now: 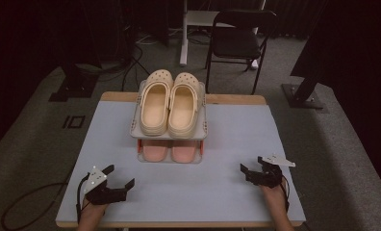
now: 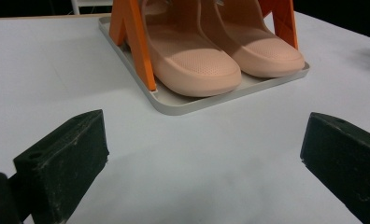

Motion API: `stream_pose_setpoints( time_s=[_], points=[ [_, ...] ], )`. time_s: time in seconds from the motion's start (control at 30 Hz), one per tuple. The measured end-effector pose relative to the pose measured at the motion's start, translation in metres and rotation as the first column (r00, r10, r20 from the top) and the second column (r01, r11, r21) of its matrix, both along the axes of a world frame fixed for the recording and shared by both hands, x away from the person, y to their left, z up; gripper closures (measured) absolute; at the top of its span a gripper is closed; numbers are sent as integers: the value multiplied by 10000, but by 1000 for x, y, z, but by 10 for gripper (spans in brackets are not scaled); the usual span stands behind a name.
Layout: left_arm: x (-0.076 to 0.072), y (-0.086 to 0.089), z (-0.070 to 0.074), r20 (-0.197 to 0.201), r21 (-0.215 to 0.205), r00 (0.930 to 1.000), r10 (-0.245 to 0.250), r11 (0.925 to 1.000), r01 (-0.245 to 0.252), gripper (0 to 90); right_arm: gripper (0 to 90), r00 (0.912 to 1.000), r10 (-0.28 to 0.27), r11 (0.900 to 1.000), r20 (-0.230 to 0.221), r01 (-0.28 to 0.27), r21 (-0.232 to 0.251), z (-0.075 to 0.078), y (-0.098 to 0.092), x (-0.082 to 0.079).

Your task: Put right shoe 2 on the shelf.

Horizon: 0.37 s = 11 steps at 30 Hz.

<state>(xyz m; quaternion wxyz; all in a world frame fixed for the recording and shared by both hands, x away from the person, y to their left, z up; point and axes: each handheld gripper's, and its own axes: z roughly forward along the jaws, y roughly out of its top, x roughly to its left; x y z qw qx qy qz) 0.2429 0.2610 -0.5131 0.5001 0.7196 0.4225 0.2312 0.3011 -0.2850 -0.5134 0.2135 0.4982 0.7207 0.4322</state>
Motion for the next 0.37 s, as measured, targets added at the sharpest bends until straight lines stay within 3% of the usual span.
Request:
stream_pose_setpoints(
  time_s=[0.37],
  points=[
    [0,1,0,26,-15,10000,31,10000,-31,9,137,9994,-289,9992,177,294,-286,-3,1,-1]
  ],
)
